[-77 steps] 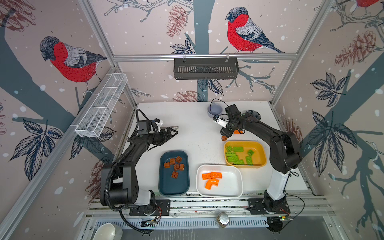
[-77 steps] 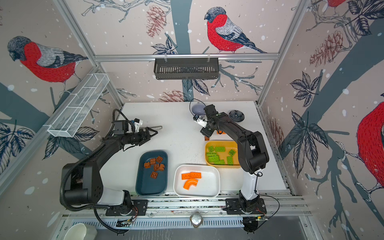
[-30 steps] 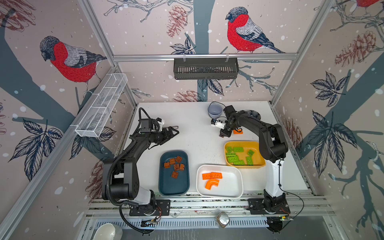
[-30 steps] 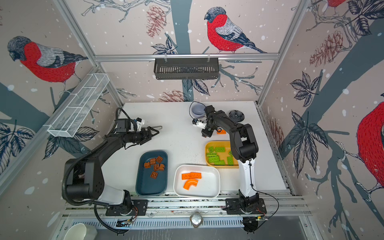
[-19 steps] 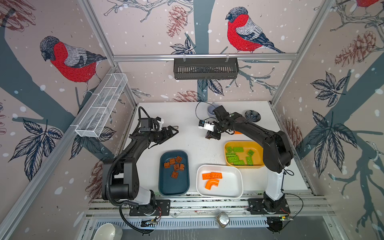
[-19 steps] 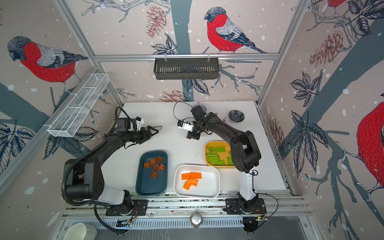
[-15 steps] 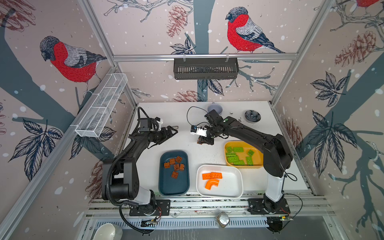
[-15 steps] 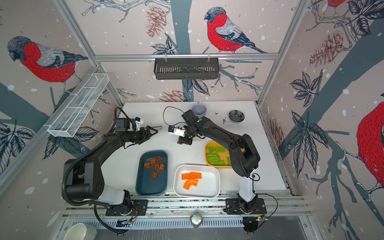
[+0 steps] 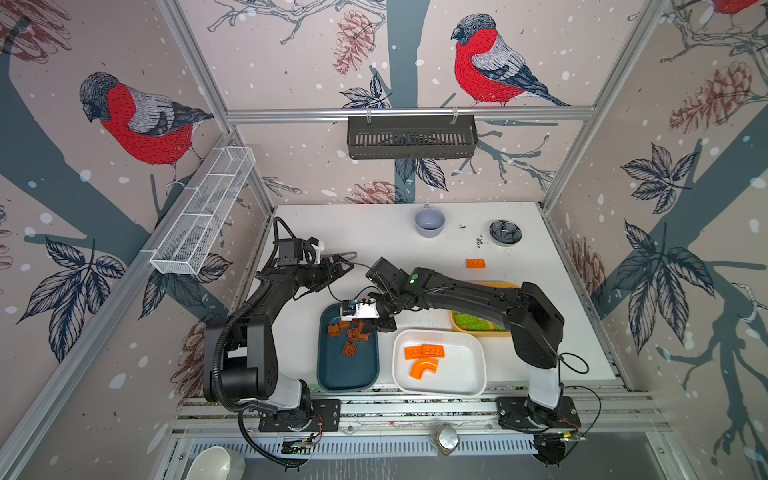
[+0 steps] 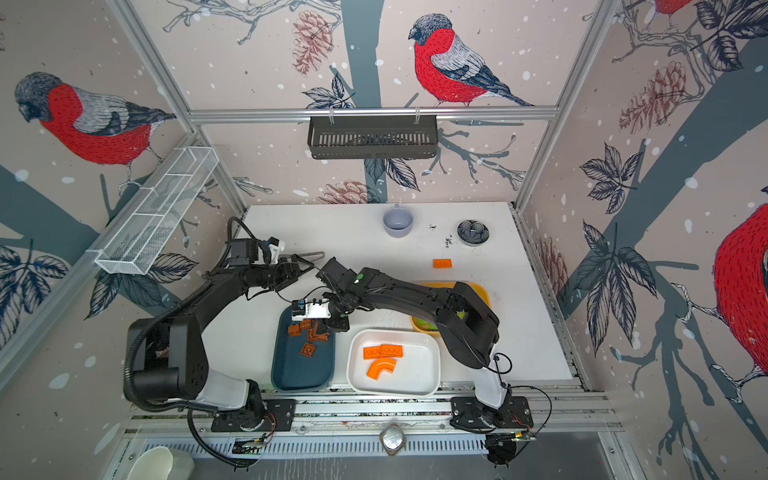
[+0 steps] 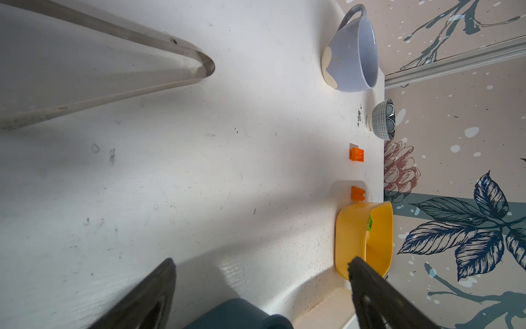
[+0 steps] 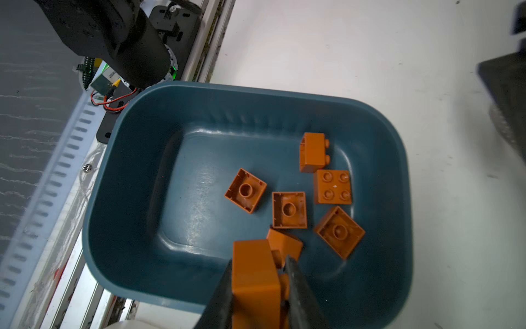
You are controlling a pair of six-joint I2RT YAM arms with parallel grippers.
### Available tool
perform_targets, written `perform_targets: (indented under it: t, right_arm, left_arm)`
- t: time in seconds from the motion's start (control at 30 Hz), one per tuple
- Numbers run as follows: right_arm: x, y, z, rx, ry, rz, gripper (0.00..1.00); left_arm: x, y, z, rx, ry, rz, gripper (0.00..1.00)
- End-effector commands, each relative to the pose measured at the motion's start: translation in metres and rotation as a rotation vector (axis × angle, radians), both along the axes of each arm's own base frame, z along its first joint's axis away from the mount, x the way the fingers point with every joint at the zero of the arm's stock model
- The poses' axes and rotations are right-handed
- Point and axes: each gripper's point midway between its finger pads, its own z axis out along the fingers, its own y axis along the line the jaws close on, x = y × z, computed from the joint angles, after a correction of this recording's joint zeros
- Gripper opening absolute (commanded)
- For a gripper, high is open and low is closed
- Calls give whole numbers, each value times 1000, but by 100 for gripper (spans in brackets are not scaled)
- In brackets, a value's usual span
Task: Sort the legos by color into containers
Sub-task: 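Carry the brown 2x1 brick over the teal tray and release it, then return the right gripper to the pile and grasp an orange 2x4 brick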
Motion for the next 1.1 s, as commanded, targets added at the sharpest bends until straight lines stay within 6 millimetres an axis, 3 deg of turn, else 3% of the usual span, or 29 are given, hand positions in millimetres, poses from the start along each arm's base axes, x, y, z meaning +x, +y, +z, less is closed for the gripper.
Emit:
perform_targets:
  t: [0.0,0.2,0.27,0.37,0.5,0.8,0.9,1.07]
  right_arm:
    - [-4,0,-9,-44,-9,6,33]
    - [2,3,-4,-36,-35,-9,54]
    - [14,-2,4,-25,-37,-49,56]
    - [50,-23,18,-15,-36,-173,57]
    - [107,-76,32,-48,-65,-379,59]
    - [216,-247,21,-306,-225,-815,63]
    - [239,-286,16,-346,-246,-904,63]
    - [261,-331,0,-404,-265,-941,66]
  left_arm:
    - [3,-1,4,-3,-31,-8,94]
    - [0,-1,2,-5,-29,-10,94]
    - [0,-2,2,-7,-28,-13,94]
    - [0,-3,2,-16,-26,-17,94]
    - [1,-10,4,-37,-29,-37,94]
    - [4,-28,11,-57,-44,-76,94]
    - [4,-32,11,-57,-42,-84,94]
    - [6,-33,10,-52,-35,-86,93]
